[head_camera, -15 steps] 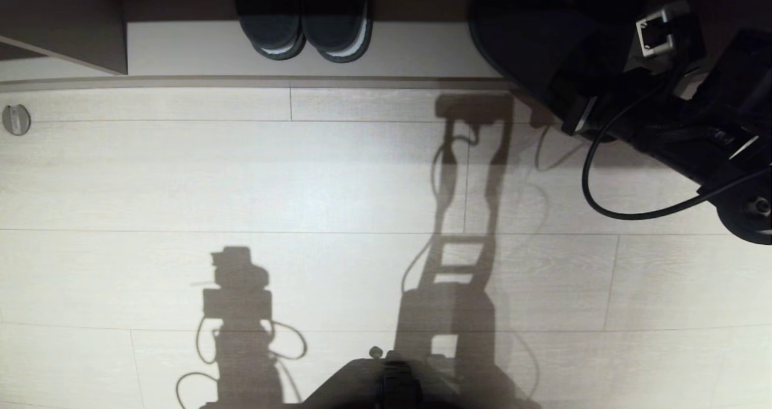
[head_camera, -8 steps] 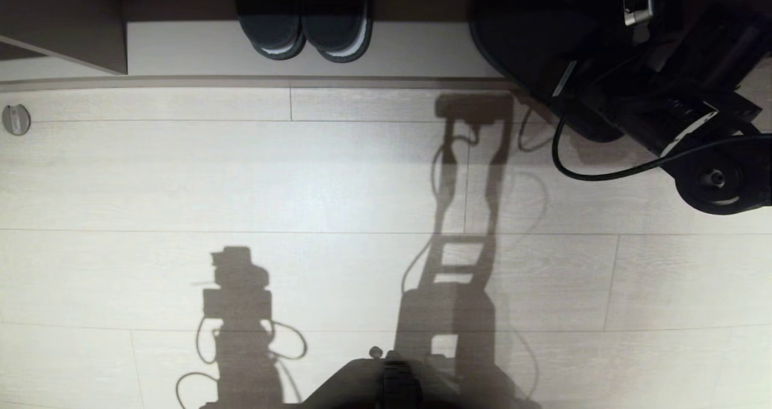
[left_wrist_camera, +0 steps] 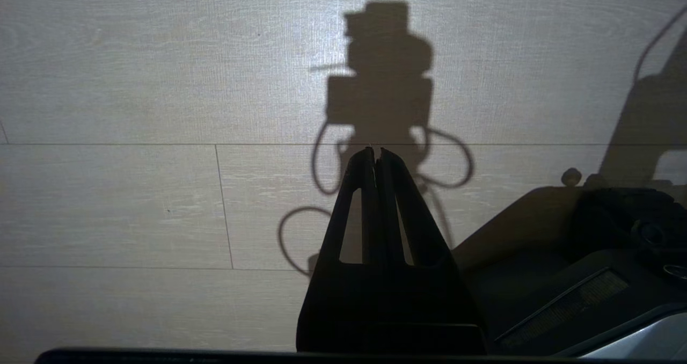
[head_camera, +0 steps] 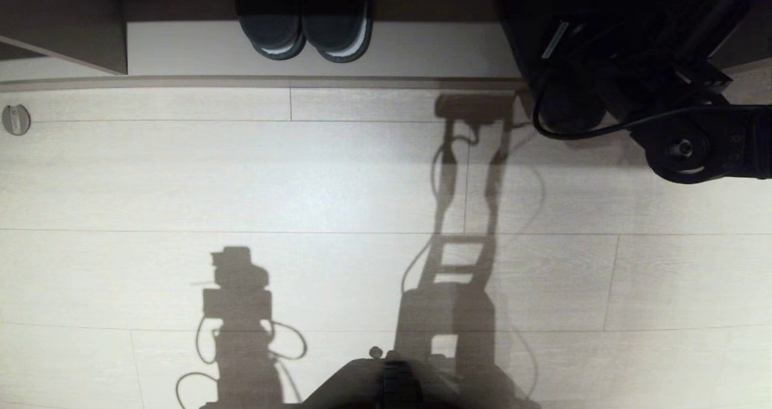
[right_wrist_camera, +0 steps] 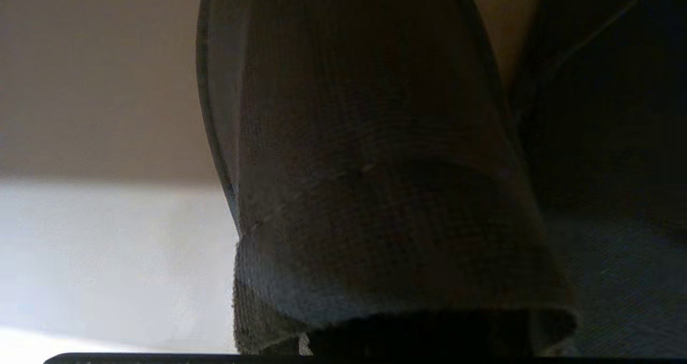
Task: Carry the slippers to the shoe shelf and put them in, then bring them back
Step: Place the slippers into the shoe cabinet
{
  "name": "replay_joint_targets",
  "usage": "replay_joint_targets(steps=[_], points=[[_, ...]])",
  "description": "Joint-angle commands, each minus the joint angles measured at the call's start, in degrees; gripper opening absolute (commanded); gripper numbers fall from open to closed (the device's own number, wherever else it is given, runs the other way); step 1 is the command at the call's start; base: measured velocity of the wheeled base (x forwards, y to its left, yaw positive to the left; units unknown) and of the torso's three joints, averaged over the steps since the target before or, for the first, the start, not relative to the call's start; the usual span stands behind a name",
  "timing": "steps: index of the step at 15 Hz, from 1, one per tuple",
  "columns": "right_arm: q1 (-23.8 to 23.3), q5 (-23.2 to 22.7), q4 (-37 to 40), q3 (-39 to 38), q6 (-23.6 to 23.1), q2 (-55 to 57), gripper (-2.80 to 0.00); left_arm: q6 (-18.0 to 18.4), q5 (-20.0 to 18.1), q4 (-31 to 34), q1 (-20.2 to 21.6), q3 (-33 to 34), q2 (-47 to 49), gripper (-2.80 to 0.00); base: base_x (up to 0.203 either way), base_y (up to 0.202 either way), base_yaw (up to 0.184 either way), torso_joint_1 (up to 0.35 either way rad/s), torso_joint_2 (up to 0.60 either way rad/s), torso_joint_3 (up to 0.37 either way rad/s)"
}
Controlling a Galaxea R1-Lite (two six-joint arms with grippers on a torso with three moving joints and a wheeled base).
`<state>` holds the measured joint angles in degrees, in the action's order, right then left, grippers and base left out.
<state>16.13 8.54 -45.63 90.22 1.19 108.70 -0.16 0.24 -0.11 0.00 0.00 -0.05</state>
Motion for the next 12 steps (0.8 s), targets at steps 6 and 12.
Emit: replay_joint_targets(steps=[6,12], points=[[-0.39,6.41,1.35,5.08,0.13,2.32,-2.8,-0.02,0.02,-0.01,0.0,0.0,-0.04,-2.8,0.0,0.0,0.0,0.0,0.0,0.0],[0.81,12.6,6.15,15.67,1.86,7.23,-2.8,-0.02,0.02,-0.07,0.09,0.0,-0.04,-2.8,0.0,0.0,0.0,0.0,0.0,0.0]])
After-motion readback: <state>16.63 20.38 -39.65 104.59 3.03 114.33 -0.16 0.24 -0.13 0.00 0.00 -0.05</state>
